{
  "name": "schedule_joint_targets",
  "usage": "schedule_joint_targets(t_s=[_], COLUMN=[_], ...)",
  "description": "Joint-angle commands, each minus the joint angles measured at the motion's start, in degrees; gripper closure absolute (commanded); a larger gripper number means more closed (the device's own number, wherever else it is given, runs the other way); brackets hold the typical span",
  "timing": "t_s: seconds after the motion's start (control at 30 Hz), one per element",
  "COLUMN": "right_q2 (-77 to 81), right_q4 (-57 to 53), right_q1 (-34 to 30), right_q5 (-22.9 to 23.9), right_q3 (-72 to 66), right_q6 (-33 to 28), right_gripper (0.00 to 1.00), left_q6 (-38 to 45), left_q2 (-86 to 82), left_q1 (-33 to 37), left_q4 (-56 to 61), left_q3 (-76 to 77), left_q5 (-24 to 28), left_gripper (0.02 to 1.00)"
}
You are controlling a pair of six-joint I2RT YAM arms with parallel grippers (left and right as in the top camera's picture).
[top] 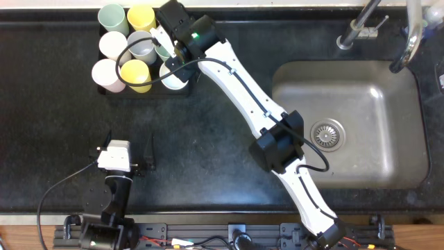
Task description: Store Cups
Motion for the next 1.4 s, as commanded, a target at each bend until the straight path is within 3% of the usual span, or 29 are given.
schedule_joint_targets(t_s=[0.03,0.43,0.47,0.53,0.57,0.6,1.1,1.4], right_q2=[2.38,3.72,3.72,3.72,3.72,3.72,1.05,-3.93], right_q4=[0.07,-0.07,-0.07,-0.11,-0.11,-0.11,2.27,-5.16], right_q1=[0.33,0.33,0.33,0.33,0.33,0.33,-1.79,-7.87], right_q5=[0.00,0.09,0.07,0.09,0.09,0.07,3.45,4.68], right_q3=[0.39,0.39,0.39,0.39,0.39,0.39,9.07,28.09], right_q6=[-0.46,-1.51,-1.51,-1.51,-1.51,-1.51,-1.03,7.39], right_gripper=[0.958,0.956,0.836,0.375,0.088,0.003,0.003,0.003], left_q6=[1.29,1.29,1.29,1.29,1.29,1.29,1.29,1.29], left_q2=[-0.50,-0.50,-0.50,-0.50,-0.50,-0.50,-0.50,-0.50], left_q1=[0.37,0.37,0.37,0.37,0.37,0.37,0.37,0.37], left_q4=[-0.26,-0.26,-0.26,-0.26,-0.26,-0.26,-0.26,-0.26], left_q3=[-0.02,-0.02,-0.02,-0.02,-0.02,-0.02,-0.02,-0.02], left_q5=[0.55,0.55,0.55,0.55,0.55,0.55,0.55,0.55], left_gripper=[0.020,0.020,0.018,0.020,0.018,0.018,0.020,0.018])
